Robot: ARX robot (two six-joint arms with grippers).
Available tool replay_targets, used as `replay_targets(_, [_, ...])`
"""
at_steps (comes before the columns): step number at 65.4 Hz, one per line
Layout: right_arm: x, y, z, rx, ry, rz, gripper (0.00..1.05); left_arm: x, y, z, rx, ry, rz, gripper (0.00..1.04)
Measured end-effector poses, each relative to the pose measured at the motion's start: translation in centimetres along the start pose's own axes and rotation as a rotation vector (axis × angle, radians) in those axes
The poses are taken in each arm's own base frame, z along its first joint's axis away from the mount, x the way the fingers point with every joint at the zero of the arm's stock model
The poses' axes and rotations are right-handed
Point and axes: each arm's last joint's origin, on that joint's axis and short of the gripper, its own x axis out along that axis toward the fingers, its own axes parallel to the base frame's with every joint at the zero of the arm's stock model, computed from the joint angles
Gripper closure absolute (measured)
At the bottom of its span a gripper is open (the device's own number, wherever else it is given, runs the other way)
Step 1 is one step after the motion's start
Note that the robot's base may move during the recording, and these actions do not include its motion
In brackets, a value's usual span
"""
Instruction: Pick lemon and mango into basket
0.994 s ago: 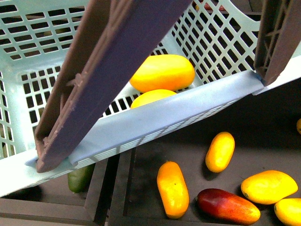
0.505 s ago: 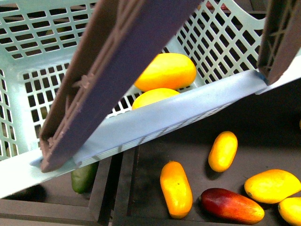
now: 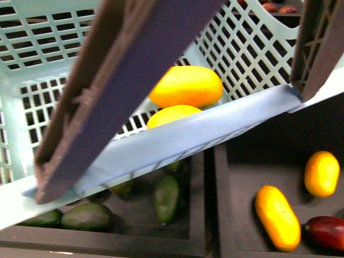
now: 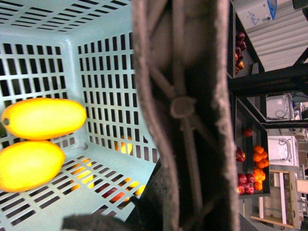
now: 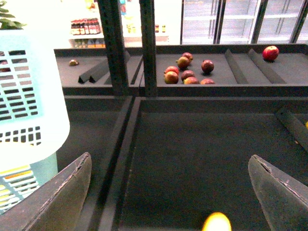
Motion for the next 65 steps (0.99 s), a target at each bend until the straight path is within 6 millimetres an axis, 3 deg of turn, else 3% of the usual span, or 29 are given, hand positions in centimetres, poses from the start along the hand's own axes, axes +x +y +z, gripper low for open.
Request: replay_targets(65, [0.00, 0.01, 0.00, -0.002, 0.000, 0.003, 0.09, 0.00, 0.00, 0.01, 0.001, 0.005, -0.004, 1.00])
